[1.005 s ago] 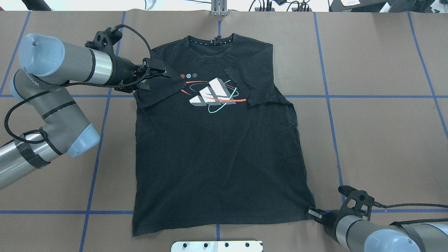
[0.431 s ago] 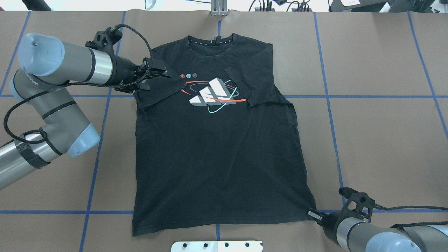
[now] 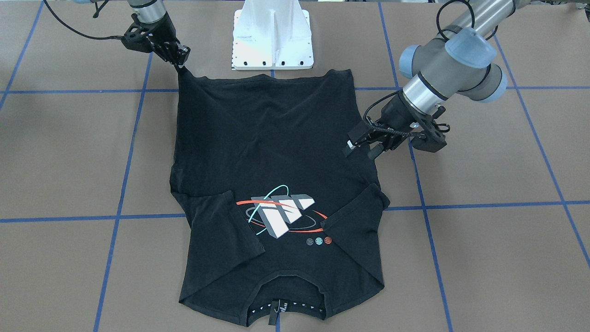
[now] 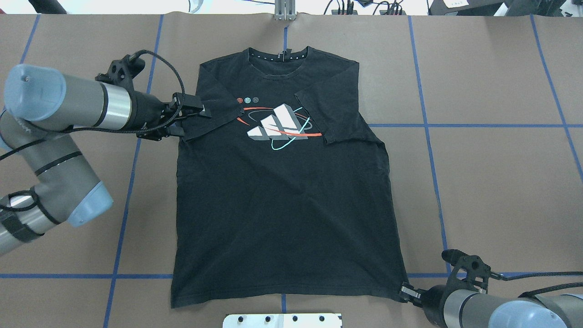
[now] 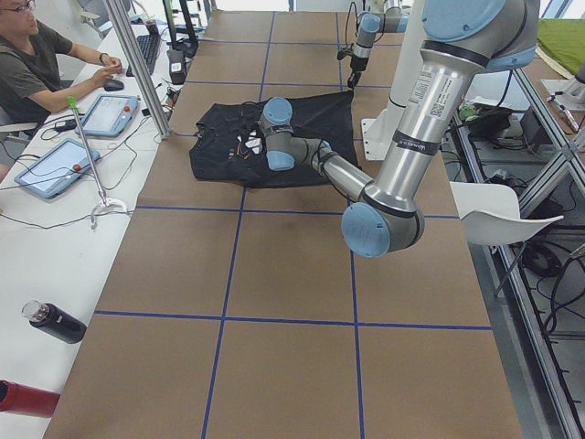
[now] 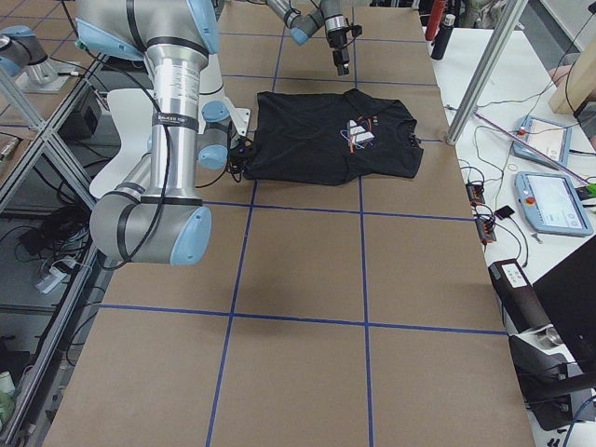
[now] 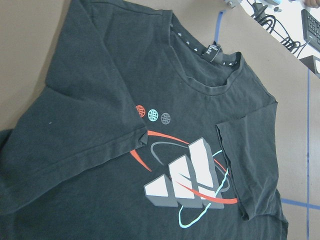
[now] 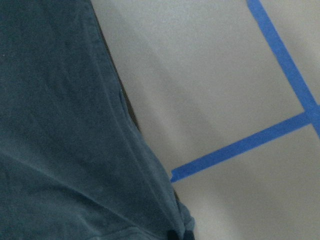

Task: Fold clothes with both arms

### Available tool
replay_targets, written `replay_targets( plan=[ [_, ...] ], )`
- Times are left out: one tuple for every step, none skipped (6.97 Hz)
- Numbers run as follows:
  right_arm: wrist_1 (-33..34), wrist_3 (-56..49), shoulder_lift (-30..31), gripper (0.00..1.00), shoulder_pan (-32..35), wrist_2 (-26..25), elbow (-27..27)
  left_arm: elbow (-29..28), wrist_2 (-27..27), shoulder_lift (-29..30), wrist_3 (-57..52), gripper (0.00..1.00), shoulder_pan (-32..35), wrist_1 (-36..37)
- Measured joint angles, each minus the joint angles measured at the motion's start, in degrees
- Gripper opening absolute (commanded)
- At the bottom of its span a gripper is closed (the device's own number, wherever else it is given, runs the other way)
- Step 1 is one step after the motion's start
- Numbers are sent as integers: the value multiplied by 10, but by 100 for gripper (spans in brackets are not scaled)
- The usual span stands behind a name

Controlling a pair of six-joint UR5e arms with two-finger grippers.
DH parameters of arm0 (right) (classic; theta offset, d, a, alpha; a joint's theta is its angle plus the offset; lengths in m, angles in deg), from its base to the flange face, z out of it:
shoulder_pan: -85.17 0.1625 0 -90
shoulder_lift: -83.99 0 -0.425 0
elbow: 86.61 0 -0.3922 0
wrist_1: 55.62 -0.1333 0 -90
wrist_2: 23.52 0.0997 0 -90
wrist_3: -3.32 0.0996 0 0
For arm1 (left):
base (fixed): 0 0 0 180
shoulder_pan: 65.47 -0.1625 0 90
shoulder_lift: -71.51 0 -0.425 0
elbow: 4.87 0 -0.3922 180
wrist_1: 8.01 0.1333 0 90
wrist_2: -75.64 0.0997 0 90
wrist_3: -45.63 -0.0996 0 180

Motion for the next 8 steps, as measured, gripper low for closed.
replay_targets(
  plan=[
    [-1, 0, 8, 0, 0, 23, -10, 47, 8, -51, 19, 99, -19, 1],
    [-2, 0, 14, 0, 0, 33, -15, 86, 20, -99, 28, 98, -39, 3],
    [-2, 0, 16, 0, -1, 37, -16, 114, 45, -126, 49, 99, -71, 24],
    [-2, 0, 17, 0, -1, 37, -16, 147, 80, -136, 82, 99, -112, 72],
    [-2, 0, 17, 0, -1, 37, -16, 185, 116, -140, 114, 98, -162, 130],
    [-2, 0, 16, 0, -1, 36, -15, 207, 157, -147, 142, 93, -215, 168],
    [-1, 0, 15, 0, -1, 36, -14, 216, 195, -158, 158, 86, -259, 183],
    [-1, 0, 14, 0, -2, 36, -13, 221, 221, -171, 173, 82, -296, 190]
  ],
)
